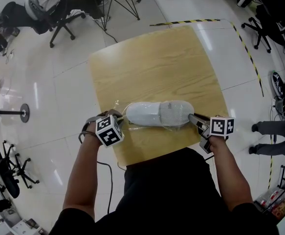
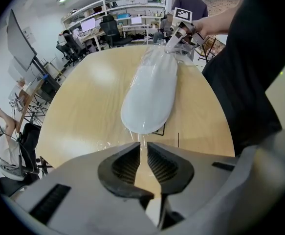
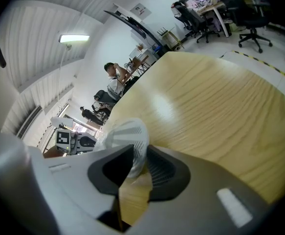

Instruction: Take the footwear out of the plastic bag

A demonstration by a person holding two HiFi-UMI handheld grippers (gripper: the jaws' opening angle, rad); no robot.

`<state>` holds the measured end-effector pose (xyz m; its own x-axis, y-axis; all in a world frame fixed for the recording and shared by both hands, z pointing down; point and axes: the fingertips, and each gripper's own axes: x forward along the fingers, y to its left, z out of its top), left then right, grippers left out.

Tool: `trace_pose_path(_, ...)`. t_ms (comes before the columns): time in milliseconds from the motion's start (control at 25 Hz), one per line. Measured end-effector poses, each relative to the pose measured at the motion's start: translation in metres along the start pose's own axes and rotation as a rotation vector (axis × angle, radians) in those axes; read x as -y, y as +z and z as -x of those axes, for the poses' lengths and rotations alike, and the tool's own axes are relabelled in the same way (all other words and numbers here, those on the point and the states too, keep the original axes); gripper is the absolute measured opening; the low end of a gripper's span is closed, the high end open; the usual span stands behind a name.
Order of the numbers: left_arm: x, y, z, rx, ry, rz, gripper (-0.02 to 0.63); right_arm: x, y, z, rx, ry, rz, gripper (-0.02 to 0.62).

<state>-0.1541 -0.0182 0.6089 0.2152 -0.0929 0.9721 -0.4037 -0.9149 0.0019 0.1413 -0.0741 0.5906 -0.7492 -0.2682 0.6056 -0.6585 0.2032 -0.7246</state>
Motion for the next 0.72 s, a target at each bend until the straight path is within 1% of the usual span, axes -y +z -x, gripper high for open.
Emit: trace_pose_path(720,-0.012,-0.022,0.005,-0.025,0.023,0.021,0.043,0.002,0.004,0.004,0.01,-0.025,0.002,0.087)
